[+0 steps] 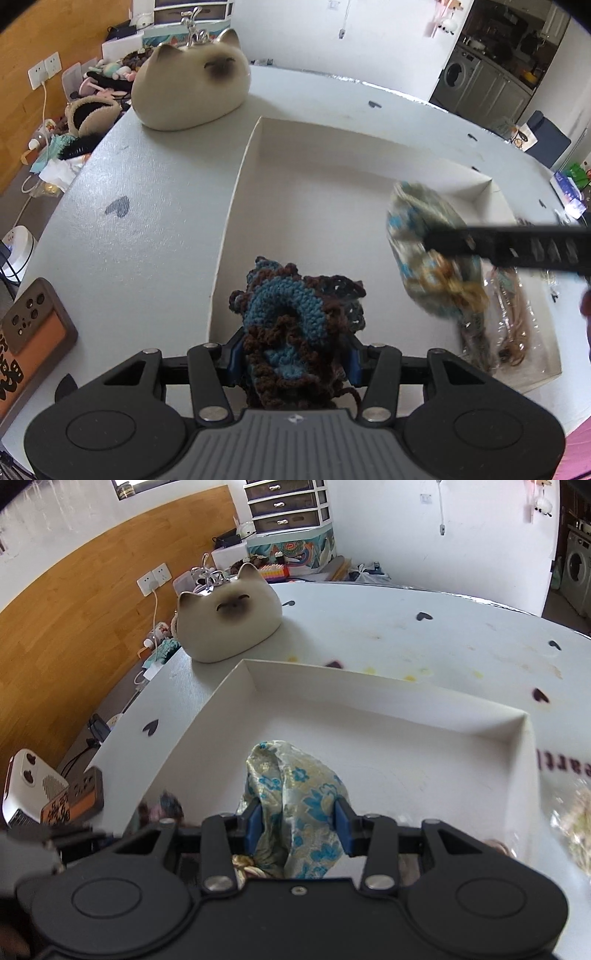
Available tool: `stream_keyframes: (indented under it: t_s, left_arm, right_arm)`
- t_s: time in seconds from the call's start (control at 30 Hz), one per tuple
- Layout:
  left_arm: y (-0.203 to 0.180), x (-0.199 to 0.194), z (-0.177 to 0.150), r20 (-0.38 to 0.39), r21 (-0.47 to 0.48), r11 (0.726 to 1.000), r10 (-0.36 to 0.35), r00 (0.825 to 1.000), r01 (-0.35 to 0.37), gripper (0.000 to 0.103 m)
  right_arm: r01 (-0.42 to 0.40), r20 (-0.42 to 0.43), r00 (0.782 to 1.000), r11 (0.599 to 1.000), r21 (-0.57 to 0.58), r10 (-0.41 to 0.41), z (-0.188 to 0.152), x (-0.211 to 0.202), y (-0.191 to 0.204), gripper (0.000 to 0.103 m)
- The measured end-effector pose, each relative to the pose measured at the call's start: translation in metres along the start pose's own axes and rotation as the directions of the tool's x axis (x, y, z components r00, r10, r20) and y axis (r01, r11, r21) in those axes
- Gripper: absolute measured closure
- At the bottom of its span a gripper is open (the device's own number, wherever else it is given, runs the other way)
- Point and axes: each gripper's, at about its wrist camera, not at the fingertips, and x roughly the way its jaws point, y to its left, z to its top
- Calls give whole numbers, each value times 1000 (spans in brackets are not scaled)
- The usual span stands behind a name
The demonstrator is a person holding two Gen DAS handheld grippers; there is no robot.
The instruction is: Organize soft objects
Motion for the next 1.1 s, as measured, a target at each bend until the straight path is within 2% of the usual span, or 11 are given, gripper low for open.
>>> stream_keyframes:
  t_s: [0.37,0.63,0.73,0.87,0.93,1.03,1.07,1.1]
  left_arm:
    - [0,4,-6,-2,65,998,-14,1000,14,52]
    - [8,2,-3,-1,42,999,-32,999,32,49]
    - [11,-1,-4,8,24,999,-36,999,35,48]
    - [11,-6,-4,23,11,999,-49,999,49,40]
    - [9,-9,-6,31,21,999,-47,998,46,40]
    - [10,-17,-7,71,14,999,-33,997,32,49]
    - [11,-19,-7,77,9,999,-41,996,40,55]
    - [12,-20,-7,76,4,999,-52,996,52,57]
  right_arm:
    - [5,-35,999,1000,27,-4,53,66,13,61]
    - [7,-63,998,1000,-14,-8,76,103,28,61]
    - [-23,-88,996,999,-33,20,73,106,33,61]
    - [-63,-142,988,997,-34,58,56,103,41,61]
    - [-84,-160,984,996,-37,77,46,98,46,61]
    - [-89,-172,982,995,-54,79,33,92,55,61]
    - [-88,-173,982,995,-56,77,30,90,57,61]
    - [-87,-175,982,995,-56,76,28,89,58,61]
